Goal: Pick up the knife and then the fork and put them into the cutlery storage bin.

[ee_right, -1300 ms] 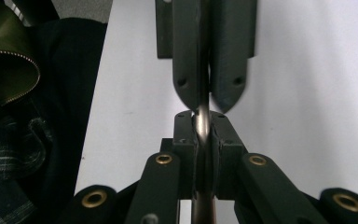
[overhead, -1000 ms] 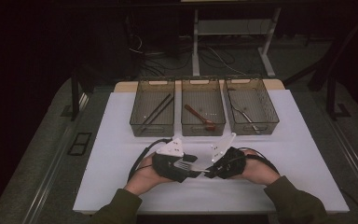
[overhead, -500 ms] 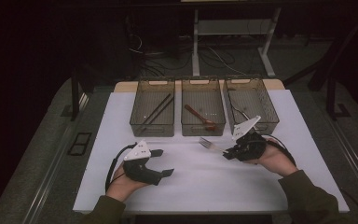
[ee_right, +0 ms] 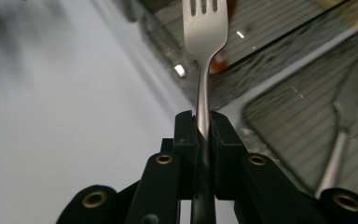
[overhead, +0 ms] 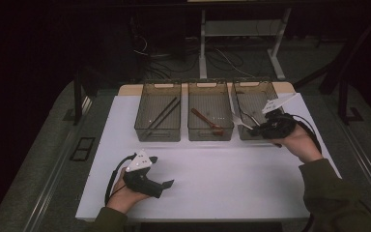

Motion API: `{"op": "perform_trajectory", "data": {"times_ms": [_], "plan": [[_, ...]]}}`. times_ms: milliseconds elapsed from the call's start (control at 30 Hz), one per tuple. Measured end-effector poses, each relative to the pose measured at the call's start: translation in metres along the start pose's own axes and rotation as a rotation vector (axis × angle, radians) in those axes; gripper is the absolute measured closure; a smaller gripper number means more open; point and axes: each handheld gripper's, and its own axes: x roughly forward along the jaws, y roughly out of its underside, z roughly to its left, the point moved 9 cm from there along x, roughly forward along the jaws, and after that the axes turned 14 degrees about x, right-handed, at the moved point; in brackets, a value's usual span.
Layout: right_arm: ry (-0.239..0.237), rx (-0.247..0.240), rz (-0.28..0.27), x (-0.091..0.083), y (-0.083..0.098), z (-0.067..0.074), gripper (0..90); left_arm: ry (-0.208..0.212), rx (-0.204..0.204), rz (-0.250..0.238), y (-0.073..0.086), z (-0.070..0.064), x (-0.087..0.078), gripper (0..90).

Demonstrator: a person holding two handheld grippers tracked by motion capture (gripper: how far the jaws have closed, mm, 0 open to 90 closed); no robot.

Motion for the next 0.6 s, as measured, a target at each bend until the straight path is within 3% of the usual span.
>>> {"op": "perform_trajectory", "data": {"times_ms": [167, 367, 600], "plan": [[0.060, 0.059, -0.041, -0.008, -0.019, -0.029, 81.8, 0.004, 0.001, -0.002, 0.000, 0.001, 0.001, 0.0], [0.140, 0.171, -0.078, -0.011, -0.034, -0.069, 81.8, 0.001, 0.004, -0.006, -0.001, 0.001, 0.001, 0.0], [0.176, 0.268, -0.086, -0.001, -0.043, -0.097, 81.7, 0.007, 0.005, -0.015, -0.004, -0.001, 0.003, 0.0]]}}
